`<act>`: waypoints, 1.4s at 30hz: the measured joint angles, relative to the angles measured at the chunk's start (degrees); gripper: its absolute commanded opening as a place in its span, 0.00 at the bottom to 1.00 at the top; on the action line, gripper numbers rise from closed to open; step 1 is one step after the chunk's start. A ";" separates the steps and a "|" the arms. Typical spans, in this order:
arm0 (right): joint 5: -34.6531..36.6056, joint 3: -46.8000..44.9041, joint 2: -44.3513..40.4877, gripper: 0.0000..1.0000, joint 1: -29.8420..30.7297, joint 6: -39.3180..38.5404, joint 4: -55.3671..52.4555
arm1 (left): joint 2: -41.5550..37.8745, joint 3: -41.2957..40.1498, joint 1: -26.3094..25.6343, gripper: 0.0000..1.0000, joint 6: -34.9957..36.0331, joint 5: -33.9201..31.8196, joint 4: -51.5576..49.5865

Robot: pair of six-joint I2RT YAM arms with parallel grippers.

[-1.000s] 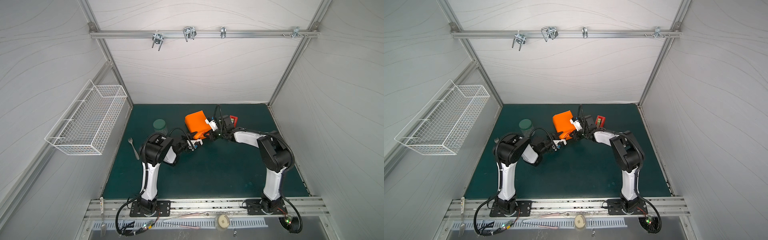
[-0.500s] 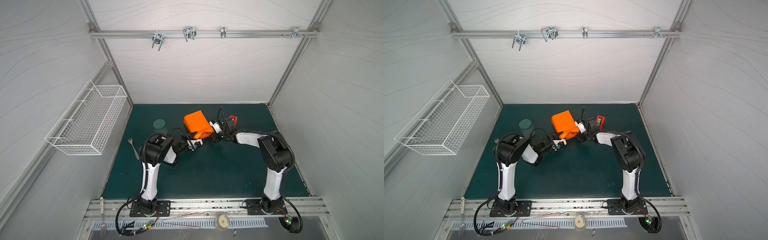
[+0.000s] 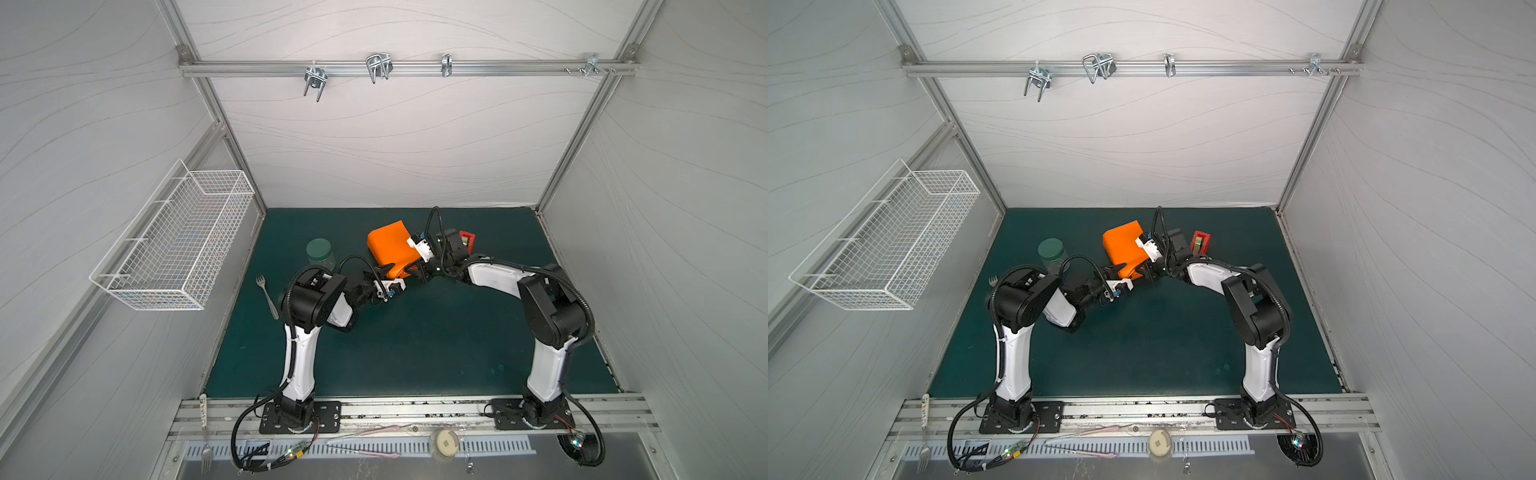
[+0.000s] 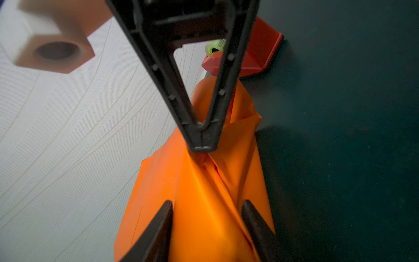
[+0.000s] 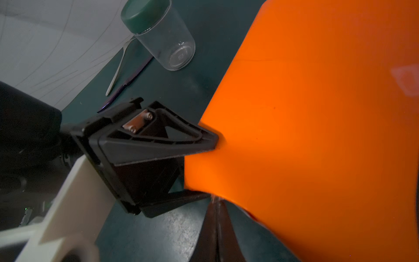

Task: Wrap a gift box in wrapping paper
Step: Stick the wrapping paper to the gift box.

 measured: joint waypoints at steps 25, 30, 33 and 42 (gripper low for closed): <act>-1.42 6.54 4.59 0.01 0.17 3.93 -4.15 | 0.00 0.07 0.02 0.51 0.02 -0.22 -0.04; -4.98 6.54 4.50 0.01 -0.15 5.84 -4.09 | 0.00 0.07 0.02 0.51 0.02 -0.22 -0.04; -7.02 6.38 3.67 0.01 -0.98 6.45 -3.91 | 0.00 0.11 0.00 0.52 -0.04 -0.17 -0.13; -6.51 5.79 -2.01 0.13 -6.56 5.84 -3.58 | -1.25 0.17 -0.07 0.72 -3.61 -0.37 -2.08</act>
